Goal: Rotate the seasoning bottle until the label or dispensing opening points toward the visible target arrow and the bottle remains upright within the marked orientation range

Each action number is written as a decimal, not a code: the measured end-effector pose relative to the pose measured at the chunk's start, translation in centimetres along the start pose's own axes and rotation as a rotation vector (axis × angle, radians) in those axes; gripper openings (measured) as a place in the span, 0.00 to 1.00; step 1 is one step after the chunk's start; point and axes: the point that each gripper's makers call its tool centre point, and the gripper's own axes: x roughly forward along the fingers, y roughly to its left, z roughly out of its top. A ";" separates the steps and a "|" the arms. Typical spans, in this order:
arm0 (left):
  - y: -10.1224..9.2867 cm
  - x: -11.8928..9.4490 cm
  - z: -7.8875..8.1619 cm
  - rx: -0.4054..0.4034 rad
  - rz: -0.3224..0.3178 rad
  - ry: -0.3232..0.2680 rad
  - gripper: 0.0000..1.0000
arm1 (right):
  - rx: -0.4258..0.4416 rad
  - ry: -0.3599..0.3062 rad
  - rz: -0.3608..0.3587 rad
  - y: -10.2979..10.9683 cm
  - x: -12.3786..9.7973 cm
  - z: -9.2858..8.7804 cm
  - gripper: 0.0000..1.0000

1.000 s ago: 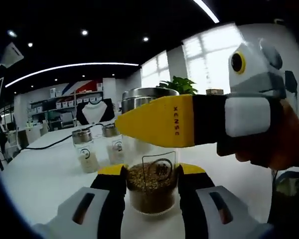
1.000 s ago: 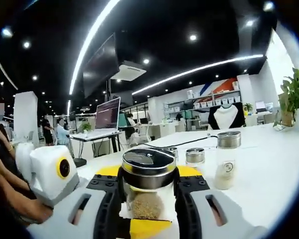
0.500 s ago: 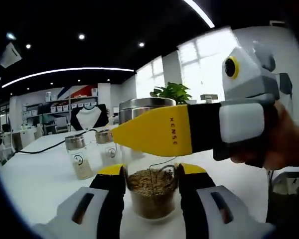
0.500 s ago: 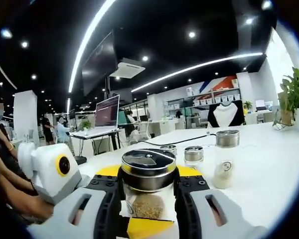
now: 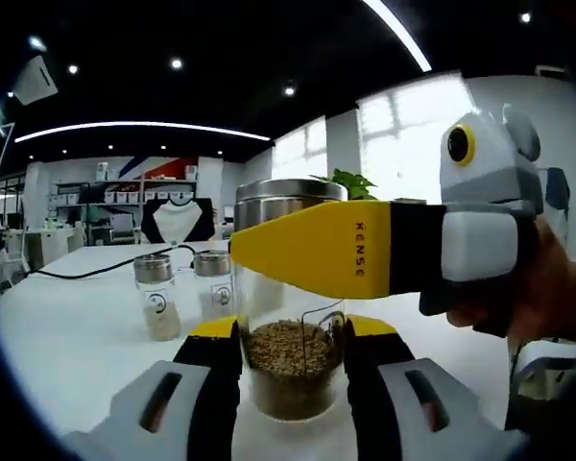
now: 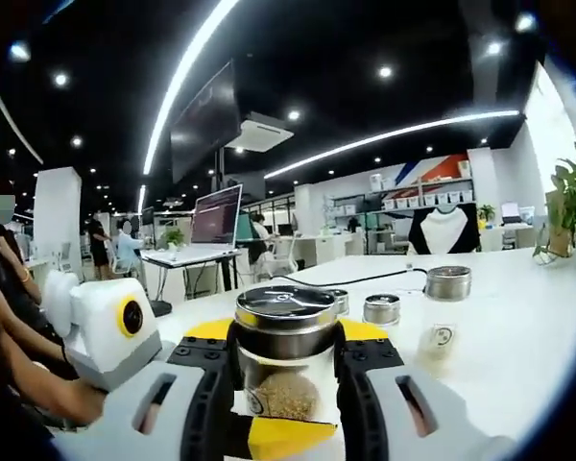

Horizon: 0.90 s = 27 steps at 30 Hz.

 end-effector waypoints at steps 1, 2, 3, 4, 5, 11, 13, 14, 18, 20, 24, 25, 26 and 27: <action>0.0 0.0 0.0 0.000 0.002 0.001 0.44 | -0.004 0.000 -0.008 0.1 0.1 -0.1 0.38; 0.1 -0.1 0.0 -0.001 0.007 0.003 0.44 | -0.014 0.002 -0.020 0.1 0.2 -0.2 0.38; 0.2 -0.1 -0.1 0.002 0.013 0.003 0.44 | -0.018 0.003 -0.023 0.1 0.2 -0.2 0.38; 0.2 0.0 -0.2 0.009 0.013 0.011 0.44 | -0.024 0.017 -0.036 0.0 0.2 -0.4 0.38; 0.2 0.1 -0.4 0.006 0.005 0.022 0.44 | -0.020 0.027 -0.039 -0.1 0.2 -0.5 0.37; -0.2 0.4 0.3 -0.032 -0.065 -0.006 0.44 | -0.031 0.021 -0.035 -0.8 -0.1 0.2 0.37; -0.2 0.4 0.1 -0.037 -0.073 0.005 0.44 | -0.027 0.018 -0.035 -1.2 -0.2 0.5 0.37; -0.3 0.3 -0.4 -0.028 -0.089 0.033 0.45 | -0.029 0.014 -0.039 -1.4 -0.3 0.7 0.37; 0.2 -0.3 -0.6 0.001 -0.083 0.037 0.52 | -0.028 0.012 -0.053 -2.4 -0.5 0.9 0.37; 0.6 -0.8 -0.6 0.004 -0.083 0.037 0.55 | -0.029 0.014 -0.066 -3.1 -0.7 0.9 0.37; 1.6 -1.5 -0.7 -0.003 -0.070 0.045 0.59 | -0.038 0.020 -0.087 -4.5 -1.1 1.0 0.37; 1.9 -1.7 -0.7 -0.011 -0.064 0.045 0.61 | -0.039 0.019 -0.092 -4.8 -1.2 1.0 0.37; 2.3 -1.8 -0.8 -0.016 -0.054 0.047 0.64 | -0.040 0.018 -0.099 -5.3 -1.3 1.0 0.37; 2.5 -1.9 -0.8 -0.015 -0.049 0.050 0.66 | -0.038 0.017 -0.105 -5.8 -1.4 1.0 0.37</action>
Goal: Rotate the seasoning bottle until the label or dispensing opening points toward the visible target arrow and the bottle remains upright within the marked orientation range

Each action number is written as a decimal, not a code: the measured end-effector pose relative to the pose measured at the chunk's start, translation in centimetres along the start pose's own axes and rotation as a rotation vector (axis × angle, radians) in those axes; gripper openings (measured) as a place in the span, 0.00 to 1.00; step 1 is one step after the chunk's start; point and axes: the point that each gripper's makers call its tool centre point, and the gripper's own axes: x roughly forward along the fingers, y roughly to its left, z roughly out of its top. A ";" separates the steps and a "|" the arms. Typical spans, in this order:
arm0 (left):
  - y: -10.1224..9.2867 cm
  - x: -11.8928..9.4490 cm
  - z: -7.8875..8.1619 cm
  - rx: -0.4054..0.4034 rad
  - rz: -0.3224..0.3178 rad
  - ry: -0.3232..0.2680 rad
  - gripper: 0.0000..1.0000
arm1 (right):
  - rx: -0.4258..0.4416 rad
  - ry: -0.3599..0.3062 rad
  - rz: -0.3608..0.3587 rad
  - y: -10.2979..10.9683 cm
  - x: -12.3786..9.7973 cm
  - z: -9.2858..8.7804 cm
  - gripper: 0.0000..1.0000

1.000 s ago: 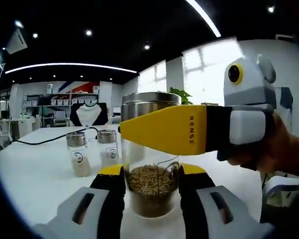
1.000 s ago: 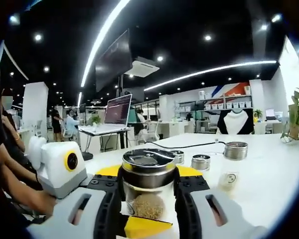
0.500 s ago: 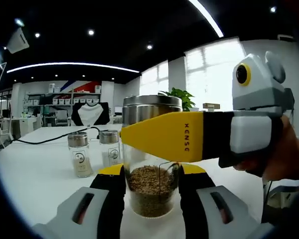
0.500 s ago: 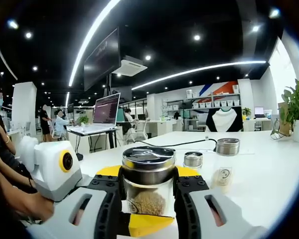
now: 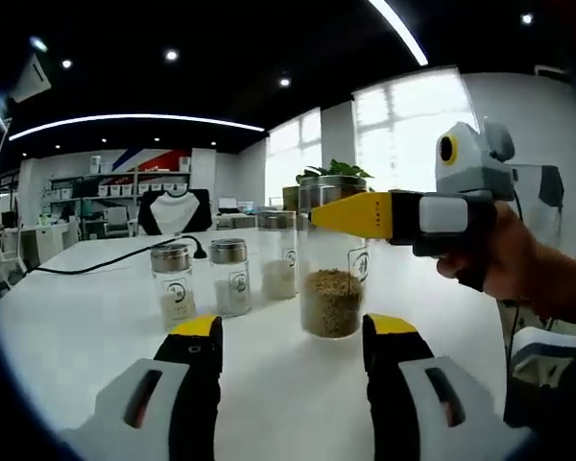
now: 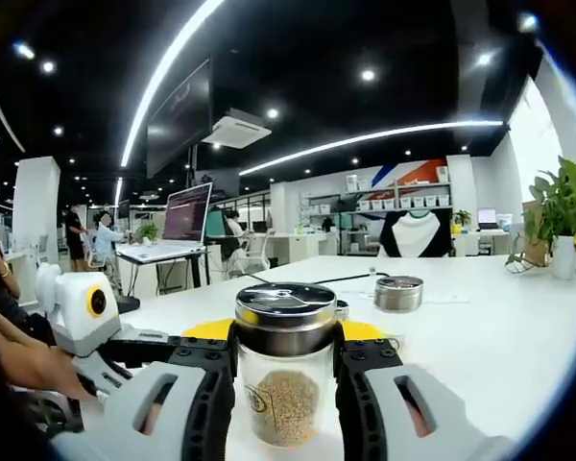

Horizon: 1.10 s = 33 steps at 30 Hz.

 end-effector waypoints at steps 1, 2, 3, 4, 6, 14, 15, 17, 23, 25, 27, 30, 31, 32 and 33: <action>0.4 -0.2 -0.1 0.007 0.011 0.008 0.69 | 0.001 -0.003 -0.011 -0.7 -0.1 0.0 0.37; 0.6 -0.3 -0.2 0.011 0.019 0.010 0.71 | 0.003 -0.003 -0.024 -1.2 -0.2 0.1 0.37; 0.9 -0.5 -0.2 0.015 0.025 0.011 0.74 | 0.000 -0.002 -0.040 -2.0 -0.3 0.1 0.37; 1.1 -0.7 -0.3 0.015 0.028 0.012 0.76 | -0.003 -0.002 -0.050 -2.5 -0.4 0.1 0.37; 1.5 -1.0 -0.4 0.015 0.036 0.014 0.79 | -0.010 -0.006 -0.067 -3.6 -0.6 0.3 0.37; 2.4 -1.7 -0.1 0.028 0.053 0.004 0.89 | -0.022 -0.016 -0.116 -7.6 -0.9 0.8 0.37; 2.5 -1.8 -0.1 0.030 0.056 0.008 0.90 | -0.023 -0.018 -0.121 -8.0 -0.9 0.8 0.37; 2.7 -2.0 -0.1 0.035 0.066 0.007 0.91 | -0.026 -0.019 -0.133 -9.0 -0.9 0.8 0.37; 3.3 -2.2 -0.6 0.047 0.092 0.031 0.99 | -0.031 -0.010 -0.144 -11.5 -0.1 0.3 0.37; 3.3 -2.3 -0.6 0.047 0.093 0.034 1.00 | -0.017 -0.010 -0.151 -12.3 0.1 0.0 0.37; 3.4 -2.3 -0.8 0.042 0.096 0.041 1.00 | -0.012 -0.006 -0.157 -13.0 0.3 -0.3 0.37; 3.5 -2.5 -0.9 0.041 0.096 0.046 1.00 | -0.023 -0.003 -0.167 -14.0 0.6 -0.5 0.37; 3.6 -2.6 -1.0 0.043 0.100 0.050 1.00 | -0.027 0.002 -0.169 -14.2 0.7 -0.5 0.37; 3.7 -2.6 -1.1 0.043 0.100 0.053 1.00 | -0.035 0.004 -0.170 -14.5 0.8 -0.6 0.37; 3.7 -2.6 -1.2 0.041 0.100 0.056 1.00 | -0.040 0.007 -0.169 -14.7 0.8 -0.7 0.37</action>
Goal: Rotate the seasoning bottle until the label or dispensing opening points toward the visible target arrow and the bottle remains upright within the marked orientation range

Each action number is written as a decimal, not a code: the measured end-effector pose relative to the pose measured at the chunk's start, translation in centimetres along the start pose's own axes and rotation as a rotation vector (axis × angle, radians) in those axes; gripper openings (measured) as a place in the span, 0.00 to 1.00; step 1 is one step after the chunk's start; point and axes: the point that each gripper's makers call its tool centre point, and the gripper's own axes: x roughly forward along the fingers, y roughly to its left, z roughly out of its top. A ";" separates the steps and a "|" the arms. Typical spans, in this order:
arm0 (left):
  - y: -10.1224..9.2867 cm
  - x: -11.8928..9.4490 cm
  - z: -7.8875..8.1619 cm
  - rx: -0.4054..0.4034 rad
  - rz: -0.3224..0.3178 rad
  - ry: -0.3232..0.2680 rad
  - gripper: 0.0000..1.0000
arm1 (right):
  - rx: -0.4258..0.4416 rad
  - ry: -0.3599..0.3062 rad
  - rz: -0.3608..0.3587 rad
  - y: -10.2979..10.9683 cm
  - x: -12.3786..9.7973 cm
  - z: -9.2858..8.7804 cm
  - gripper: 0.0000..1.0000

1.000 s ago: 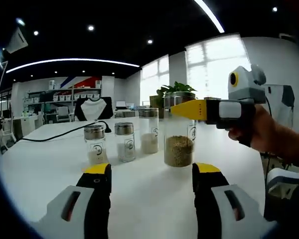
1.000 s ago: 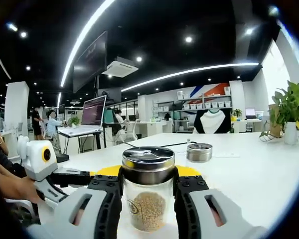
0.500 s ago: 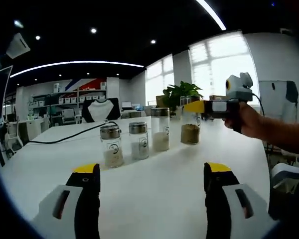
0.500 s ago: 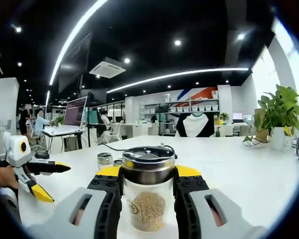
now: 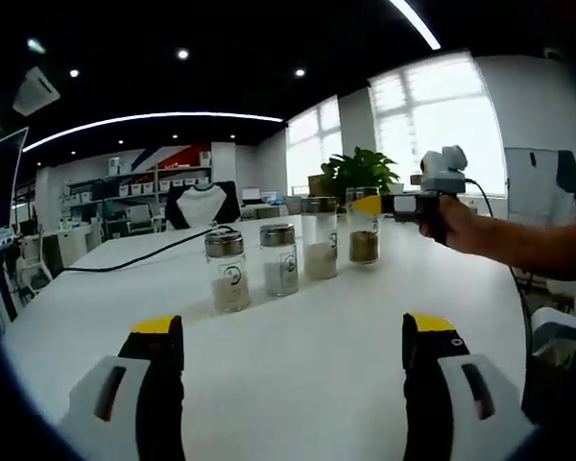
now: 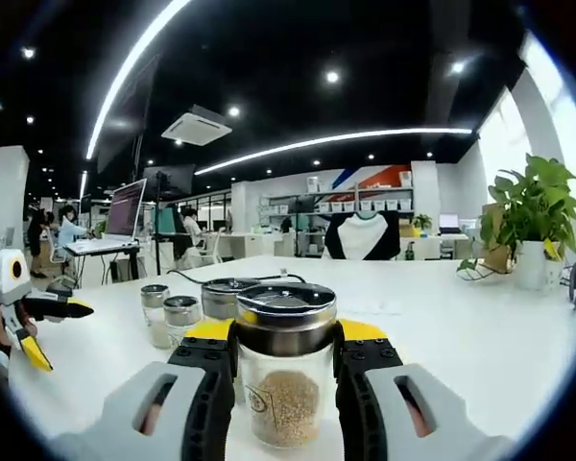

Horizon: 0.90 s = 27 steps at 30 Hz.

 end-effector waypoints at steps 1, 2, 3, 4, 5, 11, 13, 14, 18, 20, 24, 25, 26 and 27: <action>0.1 0.0 -0.1 -0.002 0.001 0.003 1.00 | -0.002 0.003 0.000 -0.2 0.1 -0.1 0.37; 0.1 0.0 -0.1 -0.003 0.004 0.003 1.00 | -0.002 0.004 0.000 -0.3 0.2 -0.1 0.37; 0.2 0.0 -0.3 -0.003 0.005 0.007 1.00 | 0.000 0.006 -0.003 -0.7 0.4 -0.3 0.37; 0.2 0.0 -0.4 -0.003 0.006 0.012 1.00 | 0.000 0.007 -0.004 -0.9 0.5 -0.4 0.37; 0.2 0.0 -0.5 -0.004 0.007 0.016 1.00 | -0.001 0.009 -0.006 -1.1 0.6 -0.5 0.37; 0.2 0.1 -0.6 0.004 0.010 0.017 1.00 | -0.001 0.009 -0.011 -2.0 1.2 -0.8 0.37; 0.3 0.1 -0.6 0.006 0.010 0.020 0.99 | 0.001 0.008 -0.012 -2.4 1.4 -0.9 0.37; 0.4 0.1 -0.5 0.004 0.010 0.020 0.99 | 0.003 0.007 -0.012 -2.6 1.5 -0.9 0.37; 0.6 0.1 -0.3 -0.003 0.014 0.010 0.99 | 0.002 -0.001 0.003 -2.6 1.5 -1.1 0.37; 0.7 0.2 -0.3 -0.001 0.015 0.013 0.98 | -0.005 -0.004 0.014 -2.4 1.5 -1.0 0.37; 0.4 0.5 -0.6 0.004 0.011 0.023 0.98 | -0.010 -0.010 0.025 -2.3 1.3 -1.0 0.37; 0.4 0.5 -0.7 0.006 0.010 0.023 0.98 | -0.009 -0.012 0.026 -2.3 1.3 -1.0 0.37; 0.3 0.6 -0.7 0.007 0.007 0.025 0.98 | -0.009 -0.012 0.030 -2.3 1.3 -1.0 0.37; 0.2 0.7 -0.7 0.007 0.006 0.025 0.98 | -0.010 -0.012 0.032 -2.2 1.3 -1.0 0.37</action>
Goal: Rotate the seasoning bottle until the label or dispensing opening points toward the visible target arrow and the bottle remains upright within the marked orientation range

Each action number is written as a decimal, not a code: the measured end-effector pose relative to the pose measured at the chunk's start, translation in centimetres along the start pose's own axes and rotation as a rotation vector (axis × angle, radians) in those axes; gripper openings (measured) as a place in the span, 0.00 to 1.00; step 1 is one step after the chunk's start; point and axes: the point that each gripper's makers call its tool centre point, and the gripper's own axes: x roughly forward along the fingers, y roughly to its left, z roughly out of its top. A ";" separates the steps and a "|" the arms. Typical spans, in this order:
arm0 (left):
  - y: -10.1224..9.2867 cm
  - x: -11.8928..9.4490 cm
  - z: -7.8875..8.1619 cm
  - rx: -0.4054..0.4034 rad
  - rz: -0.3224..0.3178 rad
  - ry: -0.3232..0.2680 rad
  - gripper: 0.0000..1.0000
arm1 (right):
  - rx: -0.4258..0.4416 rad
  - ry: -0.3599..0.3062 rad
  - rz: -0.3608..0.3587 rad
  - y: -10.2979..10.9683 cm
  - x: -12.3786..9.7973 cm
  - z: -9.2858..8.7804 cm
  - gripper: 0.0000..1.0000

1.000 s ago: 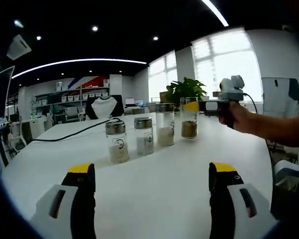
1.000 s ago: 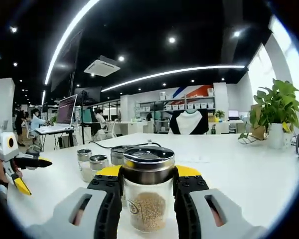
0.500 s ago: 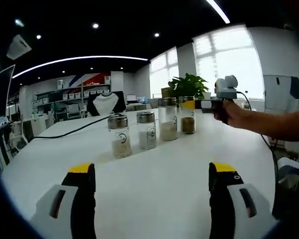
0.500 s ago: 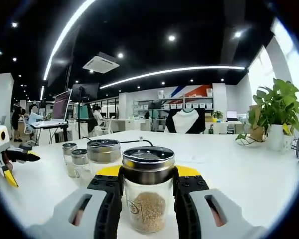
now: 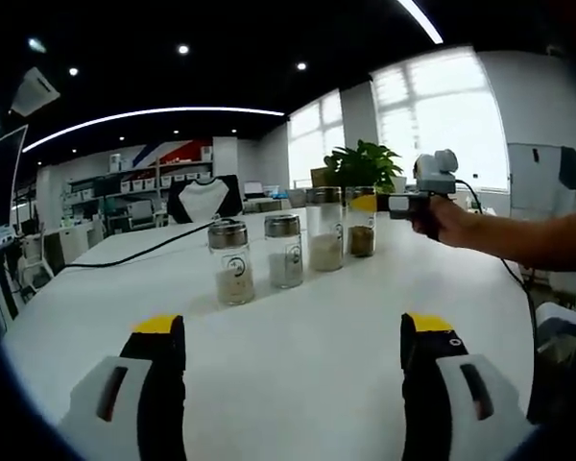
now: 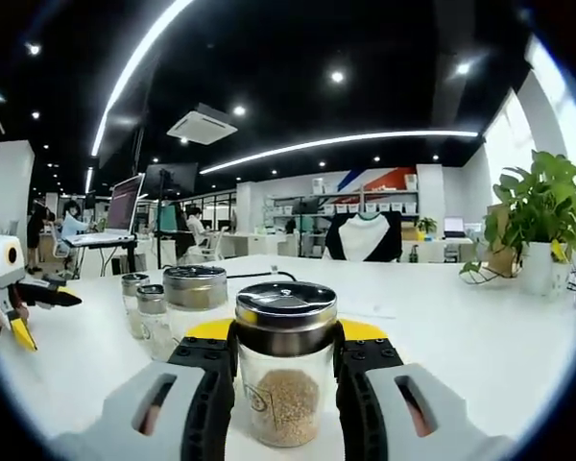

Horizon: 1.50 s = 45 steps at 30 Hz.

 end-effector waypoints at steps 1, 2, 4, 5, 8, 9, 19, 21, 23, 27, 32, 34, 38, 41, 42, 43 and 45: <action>-0.1 0.1 0.0 0.000 -0.001 0.000 0.98 | -0.001 0.000 0.003 0.0 0.0 0.0 0.37; -0.1 0.1 0.1 0.000 -0.003 -0.002 0.98 | -0.001 -0.001 0.011 0.0 0.1 0.0 0.37; -0.3 0.2 0.2 -0.001 -0.007 -0.006 0.98 | -0.001 -0.003 0.023 0.0 0.3 0.0 0.37; -0.3 0.2 0.3 0.000 -0.007 -0.006 0.98 | 0.000 -0.003 0.026 0.0 0.3 0.0 0.37; -0.4 0.2 0.3 0.011 -0.006 -0.005 0.98 | -0.003 -0.002 0.035 -0.1 0.5 -0.1 0.37; -0.4 0.2 0.3 0.012 -0.006 -0.004 0.98 | -0.003 -0.002 0.038 -0.1 0.5 -0.1 0.37; -0.4 -0.3 0.5 0.016 0.002 -0.007 0.98 | -0.027 0.020 0.042 0.0 0.7 -0.5 0.39; -0.5 -0.4 0.7 0.020 0.004 -0.010 0.98 | -0.042 0.046 0.028 0.0 0.6 -1.2 0.44; -0.6 -0.5 0.8 0.023 0.005 -0.013 0.98 | -0.039 0.039 0.029 0.2 0.2 -1.0 0.46; -0.6 -0.8 0.8 0.024 0.011 -0.011 0.99 | -0.043 0.058 0.020 0.7 -0.8 -1.2 0.49; -0.8 -1.0 0.9 0.005 0.017 -0.013 0.99 | -0.019 0.105 -0.030 0.7 -2.4 -2.2 0.52; -1.0 -1.0 0.9 -0.004 0.009 -0.011 0.99 | -0.014 0.097 -0.034 1.1 -3.2 -2.2 0.53; -1.2 -1.3 1.0 -0.010 0.012 -0.015 0.99 | -0.031 0.091 -0.055 1.9 -5.0 -2.1 0.57; -1.1 -1.7 0.9 -0.011 0.024 -0.019 0.99 | -0.040 0.089 -0.053 2.7 -6.4 -2.2 0.57; -1.1 -1.8 0.9 -0.015 0.026 -0.020 0.99 | -0.041 0.080 -0.053 3.0 -7.0 -2.2 0.57; -1.2 -2.0 0.9 -0.022 0.028 -0.023 1.00 | -0.038 0.077 -0.052 3.3 -7.5 -2.2 0.58; -1.3 -2.3 0.9 -0.025 0.030 -0.025 1.00 | -0.030 0.070 -0.048 3.9 -8.4 -2.2 0.59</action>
